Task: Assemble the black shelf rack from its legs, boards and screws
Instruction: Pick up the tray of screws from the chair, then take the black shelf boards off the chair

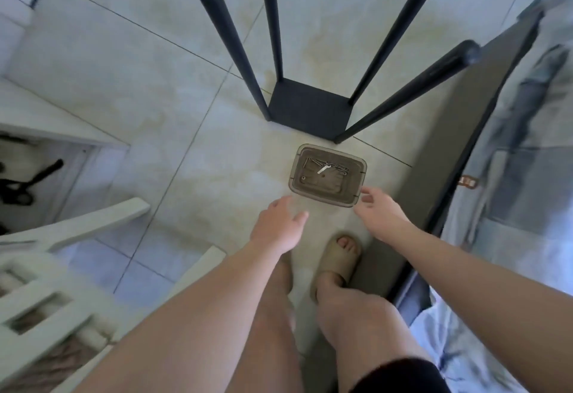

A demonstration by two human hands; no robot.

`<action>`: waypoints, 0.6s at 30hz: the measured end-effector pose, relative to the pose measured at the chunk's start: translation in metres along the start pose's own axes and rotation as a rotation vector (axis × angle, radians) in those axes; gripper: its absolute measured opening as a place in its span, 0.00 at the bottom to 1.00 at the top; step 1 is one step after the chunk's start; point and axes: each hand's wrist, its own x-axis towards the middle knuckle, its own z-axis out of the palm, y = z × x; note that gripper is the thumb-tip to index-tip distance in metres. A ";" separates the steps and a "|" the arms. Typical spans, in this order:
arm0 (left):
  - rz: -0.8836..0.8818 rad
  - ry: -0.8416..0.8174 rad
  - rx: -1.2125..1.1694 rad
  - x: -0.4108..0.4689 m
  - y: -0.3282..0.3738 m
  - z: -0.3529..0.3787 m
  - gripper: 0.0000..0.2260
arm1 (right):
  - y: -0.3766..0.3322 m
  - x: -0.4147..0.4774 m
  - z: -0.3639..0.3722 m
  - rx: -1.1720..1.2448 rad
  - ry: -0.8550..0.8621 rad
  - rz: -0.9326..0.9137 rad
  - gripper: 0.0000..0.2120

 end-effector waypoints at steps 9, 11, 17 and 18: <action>0.259 0.393 0.113 -0.257 0.053 -0.080 0.25 | -0.084 -0.238 -0.080 -0.496 -0.008 -0.464 0.29; 0.285 0.476 0.136 -0.300 0.056 -0.091 0.25 | -0.095 -0.274 -0.094 -0.587 0.007 -0.569 0.30; 0.223 0.667 0.066 -0.392 0.049 -0.113 0.27 | -0.125 -0.344 -0.120 -0.756 0.063 -0.824 0.31; 0.212 0.702 0.055 -0.403 0.047 -0.117 0.27 | -0.132 -0.354 -0.122 -0.777 0.077 -0.867 0.31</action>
